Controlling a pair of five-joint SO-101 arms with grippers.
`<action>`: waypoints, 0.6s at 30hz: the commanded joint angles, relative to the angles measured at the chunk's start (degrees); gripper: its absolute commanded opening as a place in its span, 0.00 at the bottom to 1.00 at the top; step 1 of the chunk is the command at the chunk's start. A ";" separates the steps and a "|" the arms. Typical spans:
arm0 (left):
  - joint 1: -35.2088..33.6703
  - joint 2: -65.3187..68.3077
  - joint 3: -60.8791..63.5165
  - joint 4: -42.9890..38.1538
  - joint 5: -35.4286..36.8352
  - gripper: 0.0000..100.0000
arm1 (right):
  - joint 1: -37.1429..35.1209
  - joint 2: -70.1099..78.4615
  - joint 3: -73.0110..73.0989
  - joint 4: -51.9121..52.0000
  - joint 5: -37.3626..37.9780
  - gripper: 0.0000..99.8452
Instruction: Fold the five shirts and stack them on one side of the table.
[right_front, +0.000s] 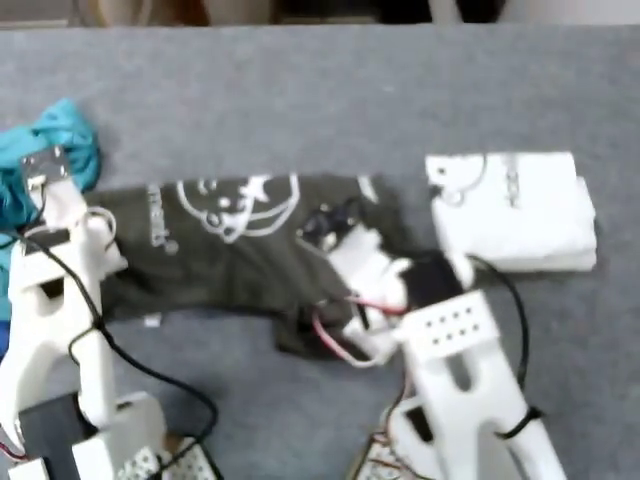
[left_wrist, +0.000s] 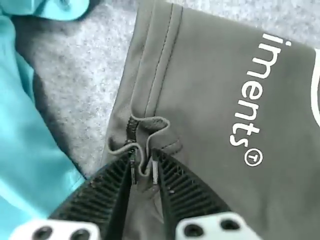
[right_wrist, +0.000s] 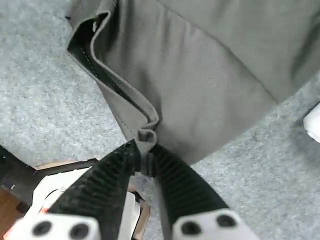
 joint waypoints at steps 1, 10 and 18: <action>0.53 -0.22 -2.90 2.46 0.18 0.10 | -0.48 -1.10 0.04 -0.88 0.53 0.07; 0.18 -0.92 -5.10 14.86 0.18 0.20 | -0.48 -1.19 -1.10 -0.79 0.97 0.36; 0.26 -8.48 -21.19 35.96 -1.41 0.21 | 5.05 -0.66 -12.44 -0.79 0.97 0.16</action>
